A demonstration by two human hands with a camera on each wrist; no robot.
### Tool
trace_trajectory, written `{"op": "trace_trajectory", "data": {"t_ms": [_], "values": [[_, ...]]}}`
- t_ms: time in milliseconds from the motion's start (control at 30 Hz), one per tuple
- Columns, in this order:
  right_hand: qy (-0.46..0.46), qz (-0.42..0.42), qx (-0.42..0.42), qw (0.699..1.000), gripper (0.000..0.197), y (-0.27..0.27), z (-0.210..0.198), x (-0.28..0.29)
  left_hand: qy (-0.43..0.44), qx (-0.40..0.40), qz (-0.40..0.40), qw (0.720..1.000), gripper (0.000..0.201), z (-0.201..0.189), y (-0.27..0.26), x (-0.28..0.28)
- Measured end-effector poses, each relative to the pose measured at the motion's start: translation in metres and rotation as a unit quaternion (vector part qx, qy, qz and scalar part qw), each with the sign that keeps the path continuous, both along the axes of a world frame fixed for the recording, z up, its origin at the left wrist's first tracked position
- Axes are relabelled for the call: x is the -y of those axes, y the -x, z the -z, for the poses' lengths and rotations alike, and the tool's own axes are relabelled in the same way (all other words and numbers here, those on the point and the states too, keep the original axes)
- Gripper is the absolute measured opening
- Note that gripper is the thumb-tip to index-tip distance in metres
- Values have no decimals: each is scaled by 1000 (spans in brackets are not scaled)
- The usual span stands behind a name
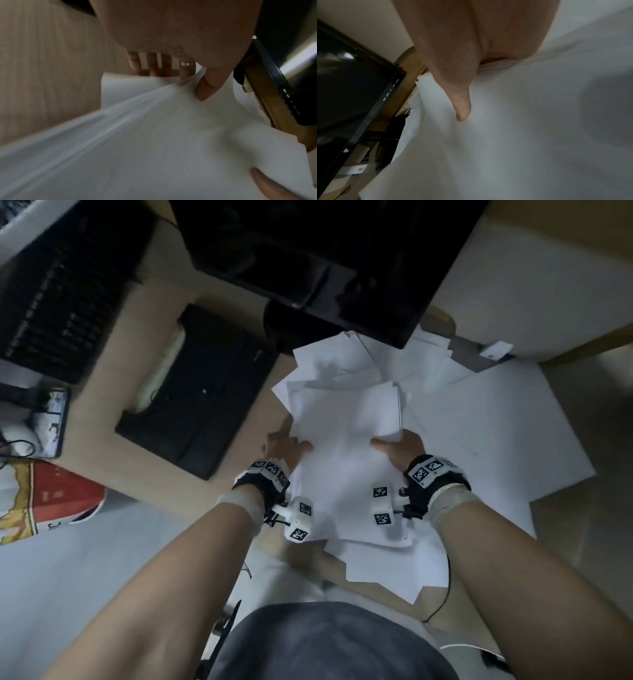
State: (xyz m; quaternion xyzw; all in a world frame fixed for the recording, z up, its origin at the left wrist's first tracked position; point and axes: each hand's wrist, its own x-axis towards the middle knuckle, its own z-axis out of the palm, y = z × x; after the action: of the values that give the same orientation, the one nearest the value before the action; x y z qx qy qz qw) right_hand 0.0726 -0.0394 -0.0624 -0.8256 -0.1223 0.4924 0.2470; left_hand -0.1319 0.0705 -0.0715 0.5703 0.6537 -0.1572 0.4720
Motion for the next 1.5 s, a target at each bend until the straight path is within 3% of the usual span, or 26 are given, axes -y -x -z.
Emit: {"op": "trace_trajectory", "data": {"t_ms": [67, 133, 233, 367, 500, 633, 700, 800, 833, 900, 1000, 1100, 1200, 1400, 1500], "values": [[-6, 18, 23, 1000, 39, 0, 5, -4, 53, 25, -47, 997, 48, 1, -5, -6], [4, 42, 38, 998, 56, 0, 12, -5, 82, 33, -62, 994, 57, 1, -7, -6], [55, 94, 45, 993, 80, 0, 32, 10, 68, 41, -54, 995, 76, 10, -3, 2], [89, 74, 49, 992, 57, 6, 33, 32, 57, 8, -74, 996, 47, 19, 13, 17], [70, 52, 44, 995, 39, 4, 32, 46, 53, 37, -124, 990, 6, 22, 22, 29], [47, 54, 45, 996, 32, 1, 22, 53, 4, 83, -107, 991, 15, 14, 20, 43], [44, 8, 33, 998, 30, 1, 20, 53, -1, 92, -182, 979, 36, 19, 22, 51], [49, -30, 25, 998, 38, 8, 19, 45, -2, 97, -268, 959, 48, 26, 33, 59], [56, -28, 23, 998, 51, 12, 21, 42, -4, 87, -265, 960, 54, 27, 38, 59], [70, -22, 12, 997, 78, 21, 21, 38, 8, 60, -186, 981, 64, 27, 41, 58], [81, -33, 17, 996, 67, 32, 22, 35, 30, 61, -125, 990, 77, 23, 31, 54], [36, -22, 36, 998, 40, 33, 21, 31, 28, 35, -151, 988, 61, 22, 26, 44], [-20, -8, 48, 999, 30, 24, 8, 15, 36, 57, -150, 986, 49, 15, 30, 31], [-30, -101, 72, 992, 48, 7, -8, -51, 101, 155, -258, 948, 32, 15, 27, 27], [31, -99, 106, 989, 70, 2, 0, -68, 131, 138, -240, 952, 38, 20, 19, 27]]}}
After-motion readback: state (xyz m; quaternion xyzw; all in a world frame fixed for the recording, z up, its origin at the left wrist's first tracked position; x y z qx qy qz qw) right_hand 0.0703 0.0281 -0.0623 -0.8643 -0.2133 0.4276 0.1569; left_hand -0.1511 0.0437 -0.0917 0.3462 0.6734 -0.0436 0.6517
